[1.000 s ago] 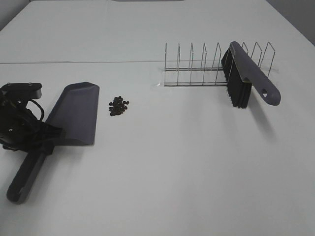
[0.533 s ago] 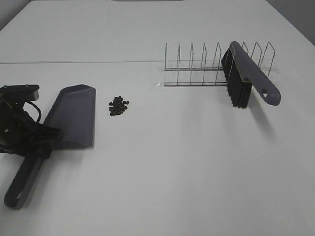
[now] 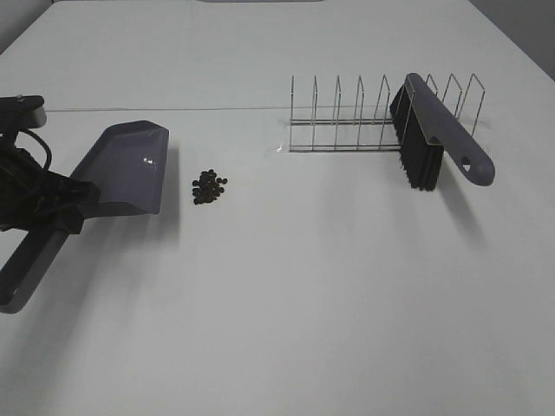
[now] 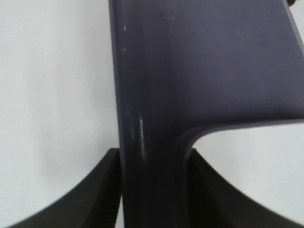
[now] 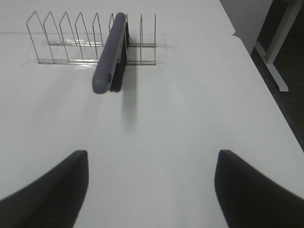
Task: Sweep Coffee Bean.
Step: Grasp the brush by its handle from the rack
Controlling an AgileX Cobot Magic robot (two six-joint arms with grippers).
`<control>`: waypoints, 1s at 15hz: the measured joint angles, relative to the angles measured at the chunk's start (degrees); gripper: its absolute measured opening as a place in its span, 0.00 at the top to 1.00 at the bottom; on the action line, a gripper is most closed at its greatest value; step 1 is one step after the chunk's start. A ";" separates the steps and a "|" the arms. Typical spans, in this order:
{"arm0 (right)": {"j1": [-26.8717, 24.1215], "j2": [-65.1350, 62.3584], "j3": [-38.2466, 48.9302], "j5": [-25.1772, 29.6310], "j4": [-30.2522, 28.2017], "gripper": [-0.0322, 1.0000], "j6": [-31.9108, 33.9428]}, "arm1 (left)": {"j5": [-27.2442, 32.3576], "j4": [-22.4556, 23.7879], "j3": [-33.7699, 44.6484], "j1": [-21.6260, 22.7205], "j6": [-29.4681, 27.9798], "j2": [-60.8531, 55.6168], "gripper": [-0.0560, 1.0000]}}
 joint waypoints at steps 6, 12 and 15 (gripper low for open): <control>2.23 22.92 -7.73 -11.17 7.85 0.29 -1.03 | 0.40 0.00 0.00 0.00 0.00 -0.80 0.59; 2.23 50.42 -24.92 -10.71 21.37 0.30 -18.45 | 0.40 0.00 0.00 0.00 0.00 -0.80 0.59; 2.23 67.78 -37.13 -7.68 22.57 0.31 -19.65 | 0.40 0.00 0.00 0.00 0.00 -0.80 0.59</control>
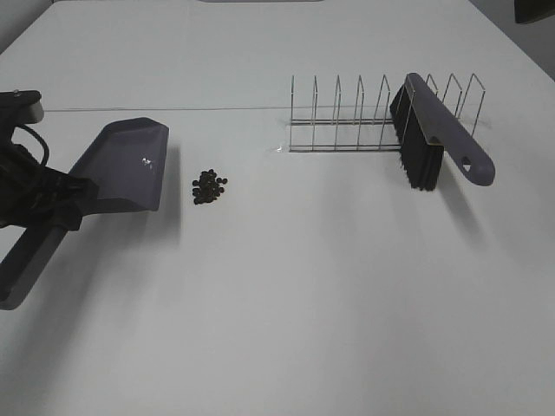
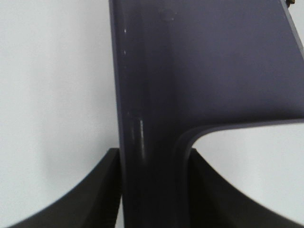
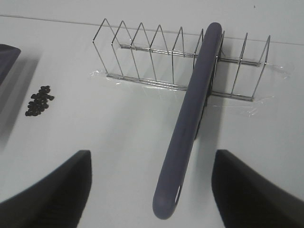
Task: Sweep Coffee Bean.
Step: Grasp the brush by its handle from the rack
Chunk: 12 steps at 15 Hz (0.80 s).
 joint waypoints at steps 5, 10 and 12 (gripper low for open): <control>0.00 15.99 -11.63 5.73 -0.92 0.31 9.11 | 0.00 0.00 0.00 0.00 0.00 0.00 0.59; 6.07 30.48 -24.69 11.86 -16.16 0.31 18.91 | -1.09 -0.23 0.00 0.00 0.00 0.00 0.59; 7.96 33.92 -29.28 13.29 -20.23 0.31 22.92 | -1.09 -0.23 0.00 0.00 0.00 0.00 0.59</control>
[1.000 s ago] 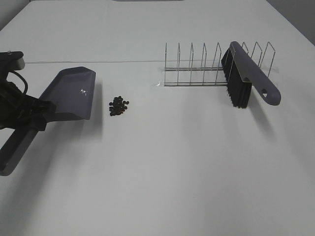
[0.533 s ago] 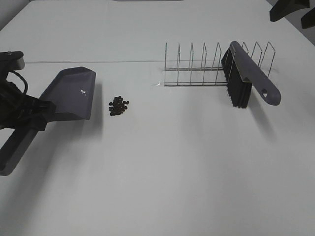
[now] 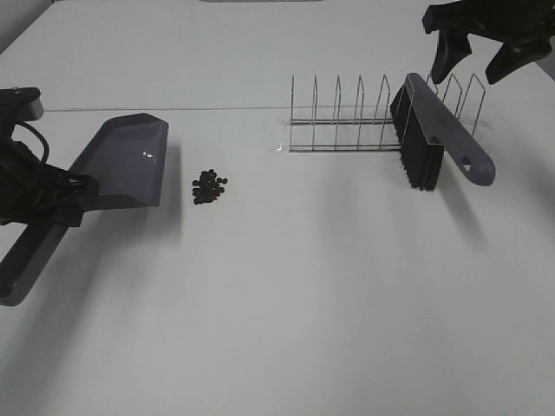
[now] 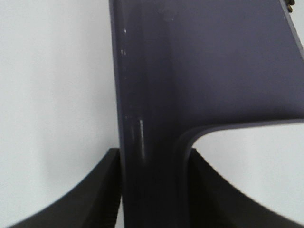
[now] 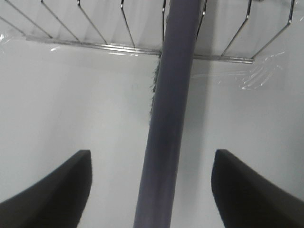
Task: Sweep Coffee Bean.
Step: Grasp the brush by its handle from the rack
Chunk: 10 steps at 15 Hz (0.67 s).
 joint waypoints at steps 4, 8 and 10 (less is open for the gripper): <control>0.11 8.31 -10.66 2.52 -0.34 0.32 1.49 | 0.00 0.00 0.00 0.00 0.00 0.00 0.59; 0.11 15.99 -16.90 4.13 0.86 0.33 2.52 | 0.00 0.00 0.00 0.00 0.00 0.00 0.59; 0.11 21.26 -19.42 4.07 0.34 0.33 2.58 | 0.00 0.00 0.00 0.00 0.00 0.00 0.59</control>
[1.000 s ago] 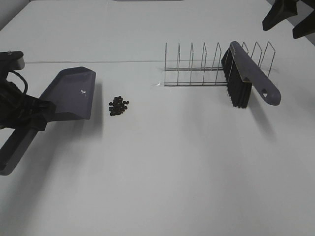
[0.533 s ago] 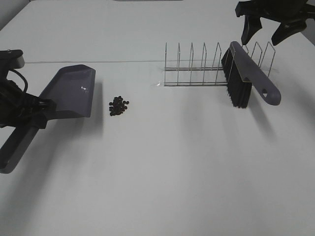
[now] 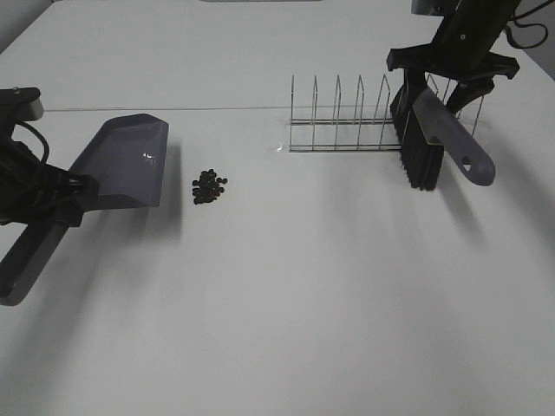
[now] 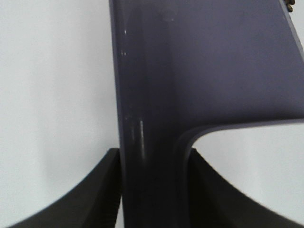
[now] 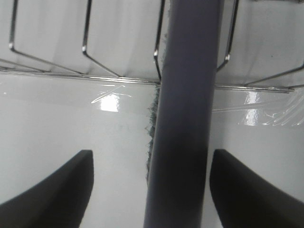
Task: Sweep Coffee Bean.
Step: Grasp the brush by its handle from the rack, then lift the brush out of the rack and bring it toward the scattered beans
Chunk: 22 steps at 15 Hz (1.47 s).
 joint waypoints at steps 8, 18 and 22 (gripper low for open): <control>-0.11 3.67 -1.43 0.63 -1.38 0.62 2.81 | 0.00 0.00 0.00 0.00 0.00 0.00 0.59; -0.11 -3.09 -15.30 8.54 -1.83 0.62 3.50 | -0.06 0.00 0.00 0.00 0.23 0.00 0.59; 1.43 -15.41 -2.86 8.54 1.03 0.62 3.78 | -0.06 0.00 0.00 0.00 0.40 0.00 0.59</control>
